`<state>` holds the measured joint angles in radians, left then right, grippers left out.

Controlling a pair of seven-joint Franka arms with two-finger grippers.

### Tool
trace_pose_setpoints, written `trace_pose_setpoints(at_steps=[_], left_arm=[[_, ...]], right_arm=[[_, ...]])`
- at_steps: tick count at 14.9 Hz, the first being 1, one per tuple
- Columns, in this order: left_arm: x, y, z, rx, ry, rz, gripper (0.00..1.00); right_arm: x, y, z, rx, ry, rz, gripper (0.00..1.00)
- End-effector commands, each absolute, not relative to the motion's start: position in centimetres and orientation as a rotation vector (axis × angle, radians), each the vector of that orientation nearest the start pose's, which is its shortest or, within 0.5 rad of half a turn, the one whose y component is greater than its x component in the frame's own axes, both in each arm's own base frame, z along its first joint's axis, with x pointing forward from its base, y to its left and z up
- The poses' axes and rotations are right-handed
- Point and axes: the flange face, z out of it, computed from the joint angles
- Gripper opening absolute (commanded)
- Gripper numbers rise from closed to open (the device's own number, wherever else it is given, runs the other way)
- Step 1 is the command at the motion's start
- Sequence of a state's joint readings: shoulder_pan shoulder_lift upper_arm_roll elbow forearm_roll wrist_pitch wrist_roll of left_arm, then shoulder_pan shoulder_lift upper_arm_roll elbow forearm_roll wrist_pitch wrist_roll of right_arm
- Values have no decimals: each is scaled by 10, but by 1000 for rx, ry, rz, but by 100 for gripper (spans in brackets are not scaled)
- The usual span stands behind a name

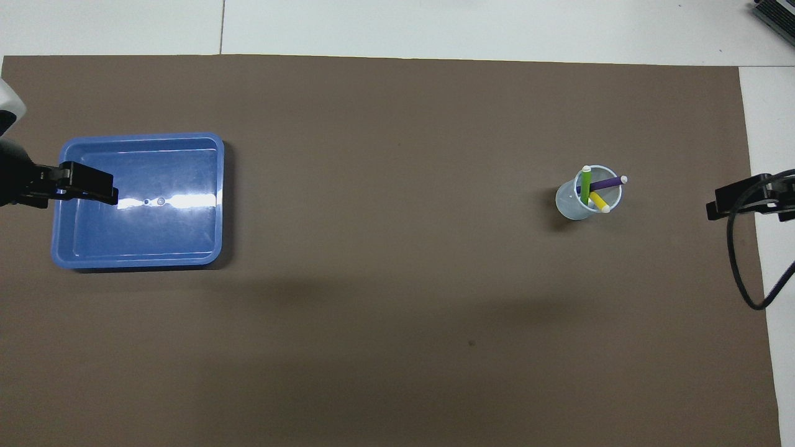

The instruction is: Transfer and insert pens with both arms

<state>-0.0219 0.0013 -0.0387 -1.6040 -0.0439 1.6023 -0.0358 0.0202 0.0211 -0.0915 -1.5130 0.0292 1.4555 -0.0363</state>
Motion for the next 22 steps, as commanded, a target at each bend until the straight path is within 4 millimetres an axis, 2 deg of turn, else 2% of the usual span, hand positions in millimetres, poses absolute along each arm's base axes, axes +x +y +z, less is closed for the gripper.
trace_pose_setpoints(at_steps=[1,22], left_arm=[[551,-40,614,-3198,43,-23,100],[551,-40,615,-3198,40,-28,100]], right_arm=[[544,-37,635,-3127,30,107,100],[547,-44,636,-3148,49,68,100]])
